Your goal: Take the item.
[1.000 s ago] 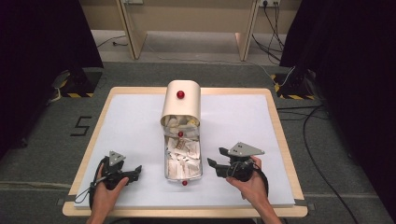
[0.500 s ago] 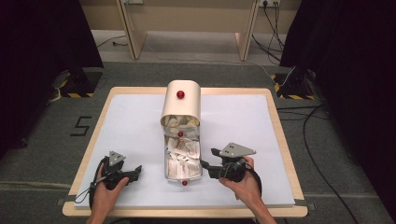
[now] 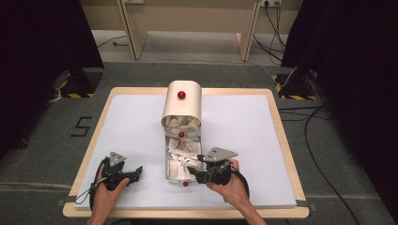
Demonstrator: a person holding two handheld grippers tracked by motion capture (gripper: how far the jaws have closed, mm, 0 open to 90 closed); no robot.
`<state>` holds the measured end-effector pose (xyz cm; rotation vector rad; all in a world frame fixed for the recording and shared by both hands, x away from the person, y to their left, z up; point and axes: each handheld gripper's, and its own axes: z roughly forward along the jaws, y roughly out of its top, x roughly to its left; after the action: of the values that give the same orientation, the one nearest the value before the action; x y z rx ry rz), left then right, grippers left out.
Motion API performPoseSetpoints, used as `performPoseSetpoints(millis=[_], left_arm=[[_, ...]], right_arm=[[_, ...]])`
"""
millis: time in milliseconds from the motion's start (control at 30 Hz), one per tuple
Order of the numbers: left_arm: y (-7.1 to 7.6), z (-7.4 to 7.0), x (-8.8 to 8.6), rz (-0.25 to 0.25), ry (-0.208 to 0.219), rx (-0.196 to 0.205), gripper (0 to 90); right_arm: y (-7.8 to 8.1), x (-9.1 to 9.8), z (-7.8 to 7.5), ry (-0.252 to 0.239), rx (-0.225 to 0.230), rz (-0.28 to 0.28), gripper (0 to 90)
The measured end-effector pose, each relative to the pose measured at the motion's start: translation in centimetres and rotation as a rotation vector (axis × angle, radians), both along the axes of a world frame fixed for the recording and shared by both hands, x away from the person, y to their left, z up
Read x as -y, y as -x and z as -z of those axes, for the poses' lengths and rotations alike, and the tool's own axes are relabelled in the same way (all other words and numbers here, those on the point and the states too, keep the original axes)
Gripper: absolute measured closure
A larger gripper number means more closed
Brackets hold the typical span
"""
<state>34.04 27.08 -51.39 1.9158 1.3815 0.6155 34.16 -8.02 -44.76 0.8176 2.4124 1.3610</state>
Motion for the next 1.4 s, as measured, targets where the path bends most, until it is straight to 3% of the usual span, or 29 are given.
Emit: performPoseSetpoints(millis=[433,700,800,900,1233,1400], left_arm=[[0.0,0.0,0.0,0.0,0.0,0.0,13.8],[0.0,0.0,0.0,0.0,0.0,0.0,13.8],[0.0,0.0,0.0,0.0,0.0,0.0,13.8],[0.0,0.0,0.0,0.0,0.0,0.0,13.8],[0.0,0.0,0.0,0.0,0.0,0.0,13.8],[0.0,0.0,0.0,0.0,0.0,0.0,13.8]], right_arm=[[-0.3,-0.9,1.2,0.039,-0.016,-0.017,49.5],[-0.1,-1.1,1.7,0.06,-0.024,-0.053,63.2],[0.0,-1.0,1.8,0.053,-0.024,-0.066,74.5],[0.0,-1.0,1.7,0.046,-0.018,-0.073,78.7],[0.3,-0.5,0.5,-0.007,0.017,-0.068,81.1],[0.0,0.5,-0.4,-0.045,0.037,-0.04,81.1]])
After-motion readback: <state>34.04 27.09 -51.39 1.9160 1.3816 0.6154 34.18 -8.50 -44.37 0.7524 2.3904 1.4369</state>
